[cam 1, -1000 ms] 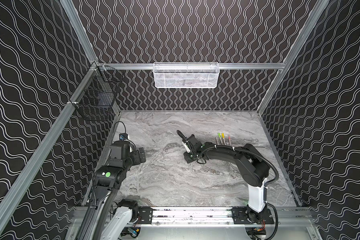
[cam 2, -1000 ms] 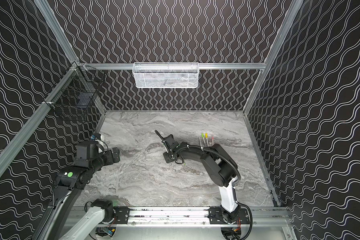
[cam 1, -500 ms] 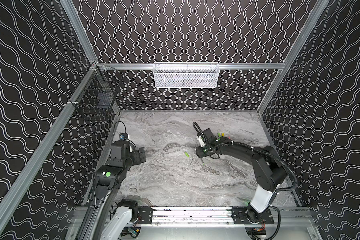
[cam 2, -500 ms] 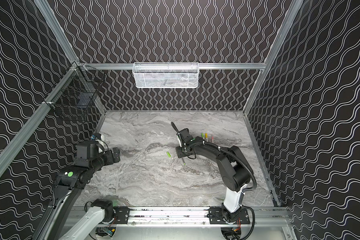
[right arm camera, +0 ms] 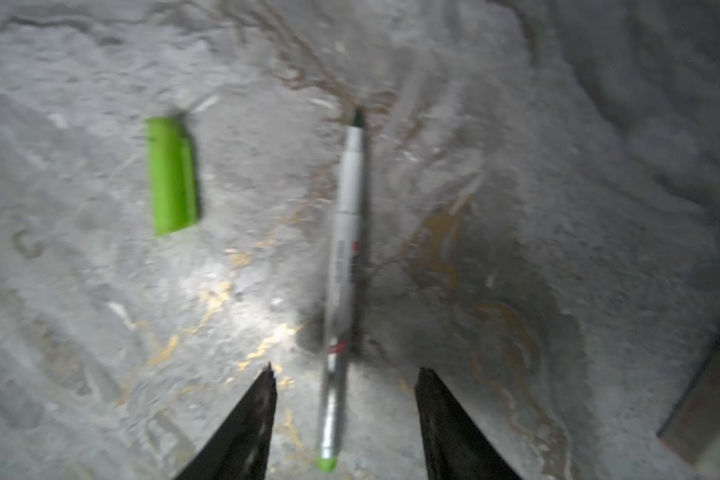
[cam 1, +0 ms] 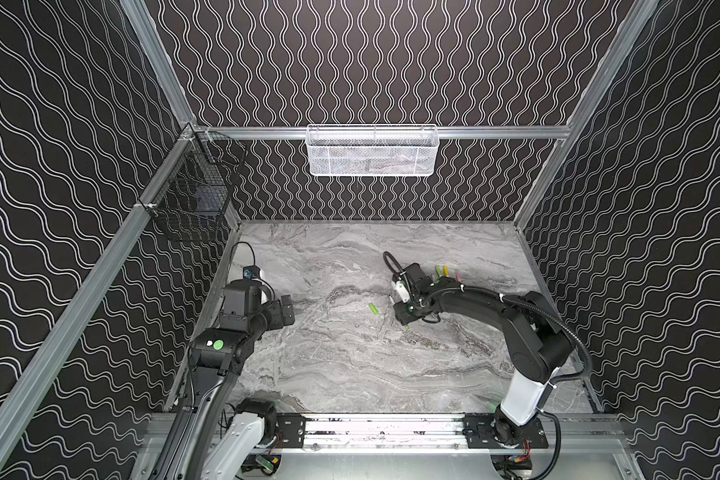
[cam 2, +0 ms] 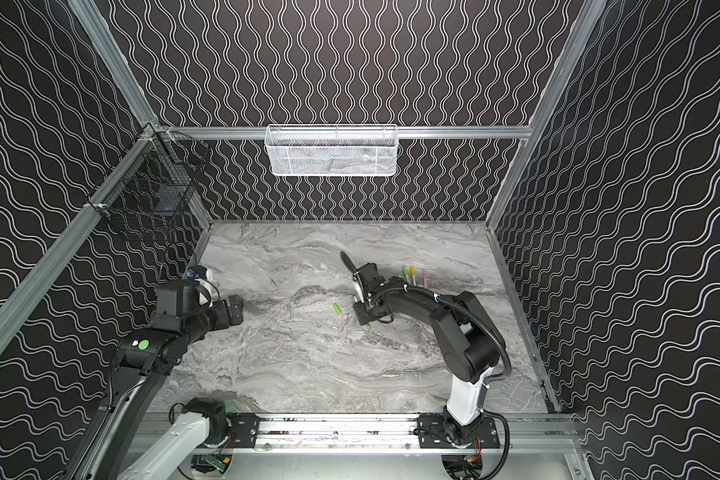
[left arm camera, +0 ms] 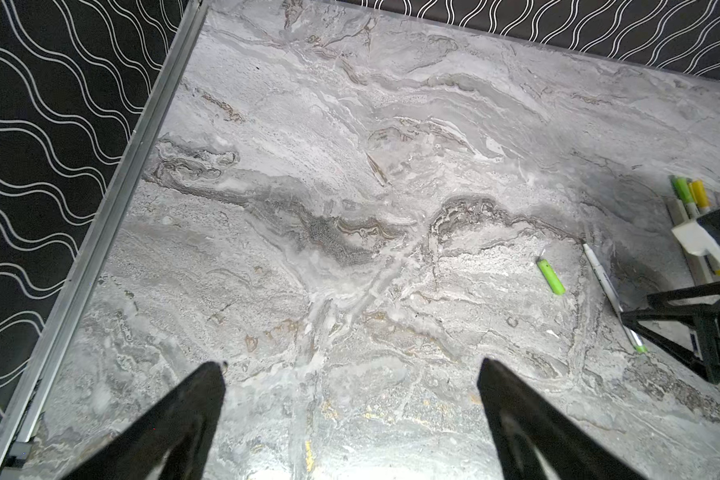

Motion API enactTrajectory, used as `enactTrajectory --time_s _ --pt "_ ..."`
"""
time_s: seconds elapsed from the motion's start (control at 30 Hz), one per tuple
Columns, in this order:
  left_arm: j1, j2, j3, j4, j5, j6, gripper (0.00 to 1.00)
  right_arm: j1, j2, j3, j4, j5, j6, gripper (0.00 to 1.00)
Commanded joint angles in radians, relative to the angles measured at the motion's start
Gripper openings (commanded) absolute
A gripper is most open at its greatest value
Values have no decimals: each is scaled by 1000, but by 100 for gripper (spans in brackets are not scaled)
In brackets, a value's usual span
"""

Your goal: Insert the pens into the pen caps

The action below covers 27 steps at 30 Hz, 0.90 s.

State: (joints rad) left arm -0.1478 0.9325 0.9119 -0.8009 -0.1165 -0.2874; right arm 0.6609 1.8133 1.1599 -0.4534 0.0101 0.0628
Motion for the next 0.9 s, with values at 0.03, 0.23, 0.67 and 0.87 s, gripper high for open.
enactTrajectory --time_s 0.03,0.23,0.67,0.87 --pt "4 0 1 48 21 4 98 36 19 57 3 53 -30 53" --pt "4 -8 -1 48 22 3 99 61 127 164 -2 29 -16 20" --pt "4 -9 -1 48 24 4 99 109 264 279 -22 -33 -46 10" --pt "4 -8 -1 49 25 4 99 143 269 359 23 -194 -28 12"
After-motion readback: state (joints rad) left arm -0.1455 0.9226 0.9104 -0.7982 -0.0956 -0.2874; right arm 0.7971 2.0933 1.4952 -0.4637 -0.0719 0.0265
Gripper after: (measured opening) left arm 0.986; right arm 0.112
